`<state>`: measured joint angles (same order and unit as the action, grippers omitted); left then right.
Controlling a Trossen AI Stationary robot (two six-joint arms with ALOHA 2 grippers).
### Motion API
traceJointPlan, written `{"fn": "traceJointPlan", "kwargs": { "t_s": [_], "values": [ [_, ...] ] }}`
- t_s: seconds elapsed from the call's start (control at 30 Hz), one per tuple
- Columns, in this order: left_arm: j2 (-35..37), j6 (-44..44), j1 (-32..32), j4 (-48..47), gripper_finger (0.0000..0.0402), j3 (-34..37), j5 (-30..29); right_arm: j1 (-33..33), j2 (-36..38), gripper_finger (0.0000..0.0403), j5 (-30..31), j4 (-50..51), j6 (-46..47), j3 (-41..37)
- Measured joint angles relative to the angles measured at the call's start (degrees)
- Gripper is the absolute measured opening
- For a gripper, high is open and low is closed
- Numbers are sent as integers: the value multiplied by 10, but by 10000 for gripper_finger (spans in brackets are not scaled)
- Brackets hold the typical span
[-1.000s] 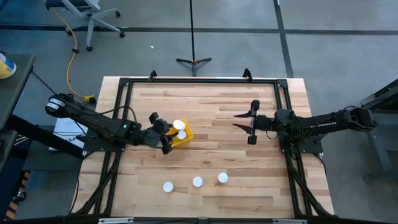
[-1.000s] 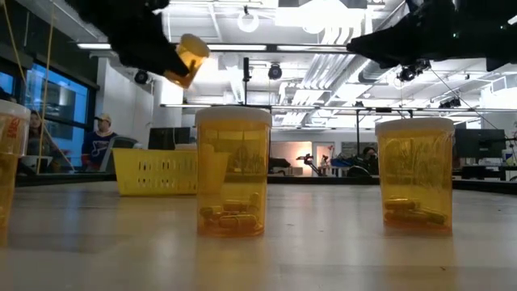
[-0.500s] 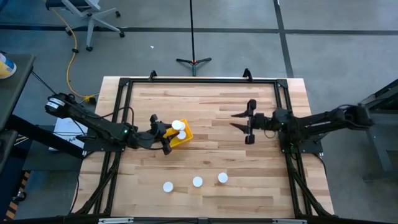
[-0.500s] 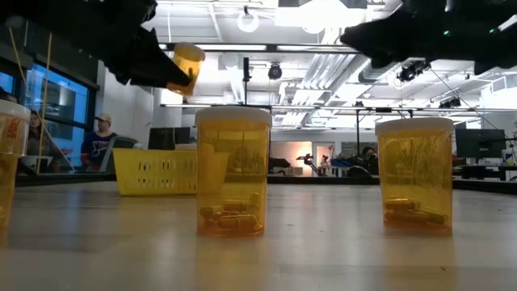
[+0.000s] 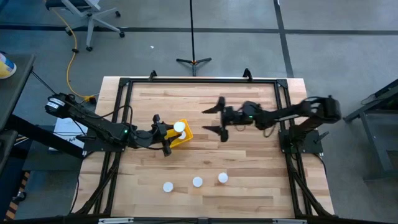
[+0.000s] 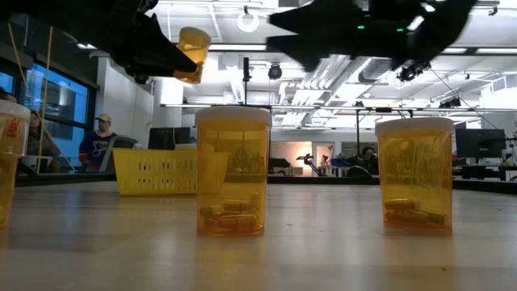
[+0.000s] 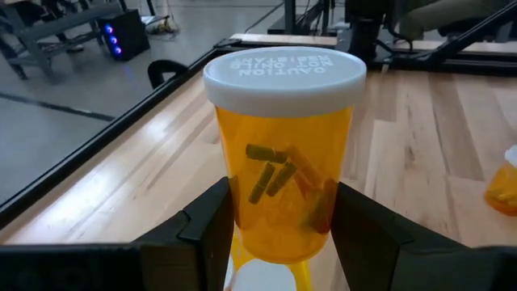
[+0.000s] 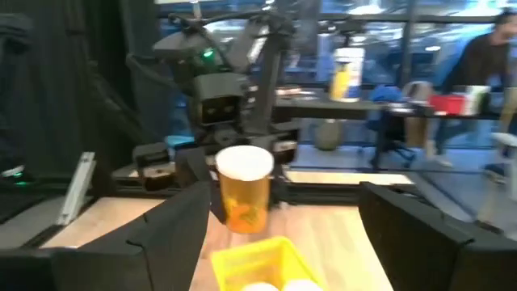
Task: Pick and place pill bottles into a basket
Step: Put the orange pill bottle into the yellow basket
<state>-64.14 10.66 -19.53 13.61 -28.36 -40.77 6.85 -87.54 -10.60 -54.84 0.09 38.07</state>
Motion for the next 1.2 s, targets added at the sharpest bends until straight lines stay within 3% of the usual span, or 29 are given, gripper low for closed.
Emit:
{"fn": "traceJointPlan", "kwargs": {
  "t_s": [0.23,0.4,1.1,1.2],
  "values": [
    [0,-20,0,22,214,0,7,0,-107,309,-95,1,1,101],
    [0,-55,0,64,214,0,18,-2,-142,309,-97,15,1,144],
    [-18,-120,2,158,214,0,23,-9,-149,309,-124,98,-12,220],
    [-18,-119,17,160,214,0,45,-9,-149,309,-123,99,-15,224]
  ]
}}
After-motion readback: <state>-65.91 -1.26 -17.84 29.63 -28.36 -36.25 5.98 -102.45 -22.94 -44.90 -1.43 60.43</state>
